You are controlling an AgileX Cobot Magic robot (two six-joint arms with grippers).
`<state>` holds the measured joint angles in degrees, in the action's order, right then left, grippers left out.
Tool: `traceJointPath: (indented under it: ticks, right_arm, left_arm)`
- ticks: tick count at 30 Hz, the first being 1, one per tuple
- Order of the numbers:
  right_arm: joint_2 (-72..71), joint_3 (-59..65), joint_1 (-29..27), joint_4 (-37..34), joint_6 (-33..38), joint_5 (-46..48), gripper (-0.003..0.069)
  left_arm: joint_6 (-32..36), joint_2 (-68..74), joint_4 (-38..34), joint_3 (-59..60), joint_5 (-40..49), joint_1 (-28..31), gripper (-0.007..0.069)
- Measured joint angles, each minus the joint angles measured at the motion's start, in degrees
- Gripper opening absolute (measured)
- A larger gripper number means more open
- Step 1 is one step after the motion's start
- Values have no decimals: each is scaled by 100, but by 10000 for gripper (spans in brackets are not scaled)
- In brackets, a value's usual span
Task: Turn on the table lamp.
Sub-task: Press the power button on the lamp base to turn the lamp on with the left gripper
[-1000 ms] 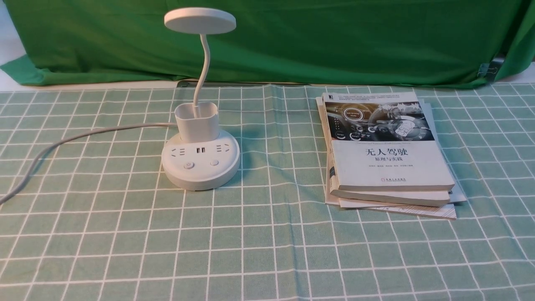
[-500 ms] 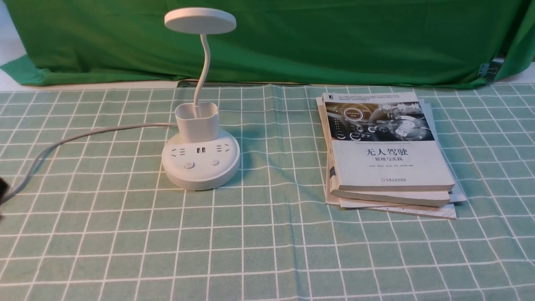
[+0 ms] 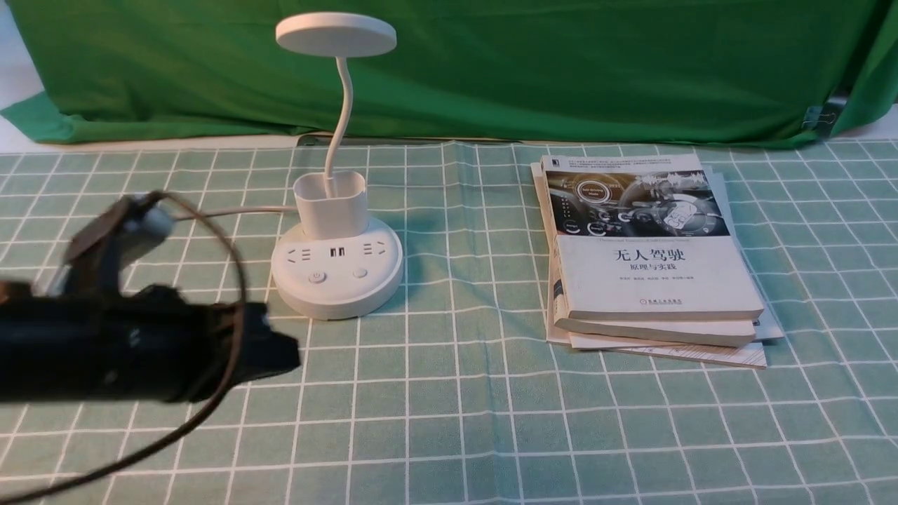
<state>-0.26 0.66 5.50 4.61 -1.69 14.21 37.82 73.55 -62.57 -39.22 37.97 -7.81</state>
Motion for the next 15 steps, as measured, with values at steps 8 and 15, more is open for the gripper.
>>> traceJointPath:
  ticks: [8, 15]
  right_arm:
    - [0, 0, 0, 0, 0, 0, 237]
    - [0, 0, 0, 0, -5, 0, 237]
  left_arm:
    - [-2616, 1866, 3486, -1969, -952, -1230, 1]
    - [-4303, 3240, 5660, -3571, -782, -1445, 1]
